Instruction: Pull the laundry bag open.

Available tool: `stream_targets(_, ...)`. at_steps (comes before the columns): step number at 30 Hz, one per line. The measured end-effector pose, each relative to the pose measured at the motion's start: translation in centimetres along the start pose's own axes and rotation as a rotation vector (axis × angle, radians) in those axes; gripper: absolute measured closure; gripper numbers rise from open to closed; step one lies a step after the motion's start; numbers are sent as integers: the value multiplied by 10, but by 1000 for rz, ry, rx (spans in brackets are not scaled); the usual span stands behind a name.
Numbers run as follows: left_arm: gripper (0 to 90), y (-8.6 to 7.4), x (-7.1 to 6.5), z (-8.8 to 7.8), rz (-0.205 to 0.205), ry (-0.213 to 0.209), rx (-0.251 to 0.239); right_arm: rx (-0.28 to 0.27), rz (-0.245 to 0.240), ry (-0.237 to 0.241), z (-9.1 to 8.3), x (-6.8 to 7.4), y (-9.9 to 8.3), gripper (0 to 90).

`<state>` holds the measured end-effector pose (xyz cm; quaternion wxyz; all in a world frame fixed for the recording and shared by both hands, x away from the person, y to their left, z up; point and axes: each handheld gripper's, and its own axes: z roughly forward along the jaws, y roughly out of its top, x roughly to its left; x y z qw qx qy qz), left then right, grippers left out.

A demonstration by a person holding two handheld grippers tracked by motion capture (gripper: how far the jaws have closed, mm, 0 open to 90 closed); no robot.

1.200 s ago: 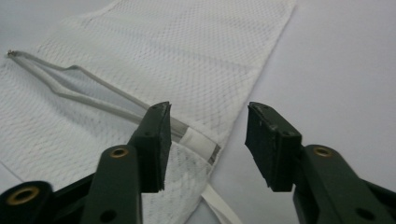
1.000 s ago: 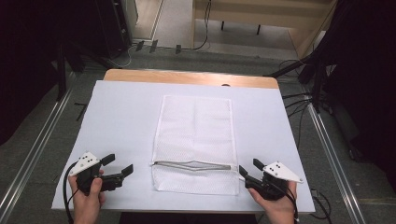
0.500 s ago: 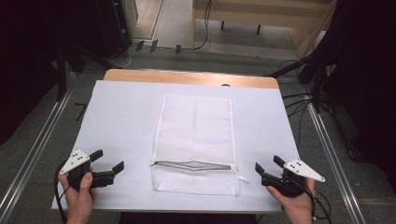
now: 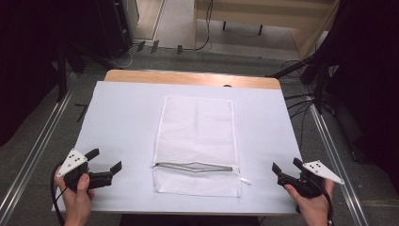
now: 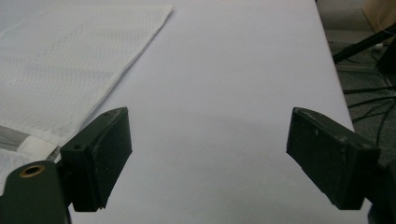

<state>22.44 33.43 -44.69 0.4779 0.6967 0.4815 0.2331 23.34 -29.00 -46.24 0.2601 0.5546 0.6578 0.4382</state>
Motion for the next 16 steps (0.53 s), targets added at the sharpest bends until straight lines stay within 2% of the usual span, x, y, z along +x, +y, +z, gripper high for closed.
stream_targets(4,0,0,1,1,-5,1,4,8,-3,-25,1,-1,-1,143)
stream_targets(11,0,-1,1,5,-15,10,27,12,-4,-28,1,-1,-2,143)
stream_targets(16,0,-1,1,8,-6,17,42,11,-2,-33,1,-2,-2,143)
